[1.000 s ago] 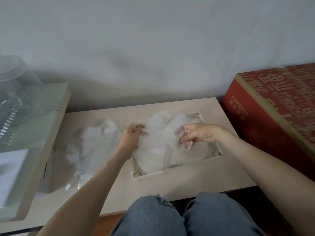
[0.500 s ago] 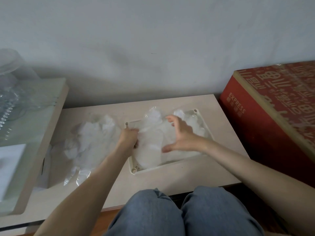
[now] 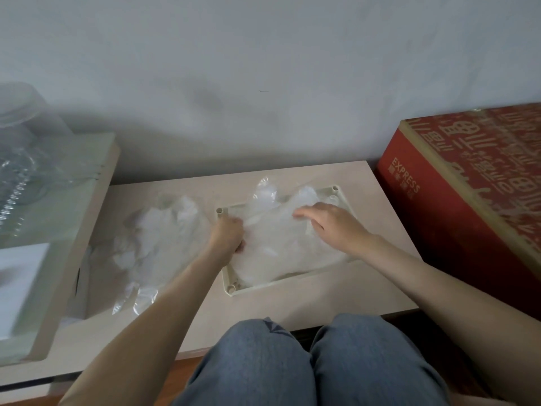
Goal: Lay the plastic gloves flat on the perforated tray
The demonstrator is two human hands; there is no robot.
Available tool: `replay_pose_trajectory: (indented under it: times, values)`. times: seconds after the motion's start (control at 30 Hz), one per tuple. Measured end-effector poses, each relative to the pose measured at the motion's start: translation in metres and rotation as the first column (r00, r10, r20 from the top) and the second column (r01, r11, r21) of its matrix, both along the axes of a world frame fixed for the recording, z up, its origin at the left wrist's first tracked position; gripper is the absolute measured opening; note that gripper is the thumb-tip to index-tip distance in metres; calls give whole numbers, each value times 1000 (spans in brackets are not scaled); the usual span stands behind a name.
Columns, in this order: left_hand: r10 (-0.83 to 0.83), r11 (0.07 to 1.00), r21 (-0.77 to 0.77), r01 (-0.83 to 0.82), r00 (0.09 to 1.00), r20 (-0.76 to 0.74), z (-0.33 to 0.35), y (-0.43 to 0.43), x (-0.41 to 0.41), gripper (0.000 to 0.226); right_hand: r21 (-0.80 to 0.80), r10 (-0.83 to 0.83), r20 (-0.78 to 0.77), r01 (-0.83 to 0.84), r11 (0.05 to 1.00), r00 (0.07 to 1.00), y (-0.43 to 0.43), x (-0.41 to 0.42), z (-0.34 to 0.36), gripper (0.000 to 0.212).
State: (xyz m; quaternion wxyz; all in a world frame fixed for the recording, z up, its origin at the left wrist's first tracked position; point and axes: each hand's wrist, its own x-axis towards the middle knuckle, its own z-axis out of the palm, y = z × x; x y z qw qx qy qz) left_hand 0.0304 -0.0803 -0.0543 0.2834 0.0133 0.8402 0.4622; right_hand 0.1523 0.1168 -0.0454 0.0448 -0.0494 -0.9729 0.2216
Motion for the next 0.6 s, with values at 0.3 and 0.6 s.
replay_pose_trajectory:
  times: [0.3,0.6]
  values:
    - [-354,891,-445,89,748,-561,1,2,23,67,195,249,300,-314,929,921,6,15,-16,49]
    - [-801,542,-660,521,557,-218,-27,6,28,58,-188,137,292,-83,979,947,9,7,10,18]
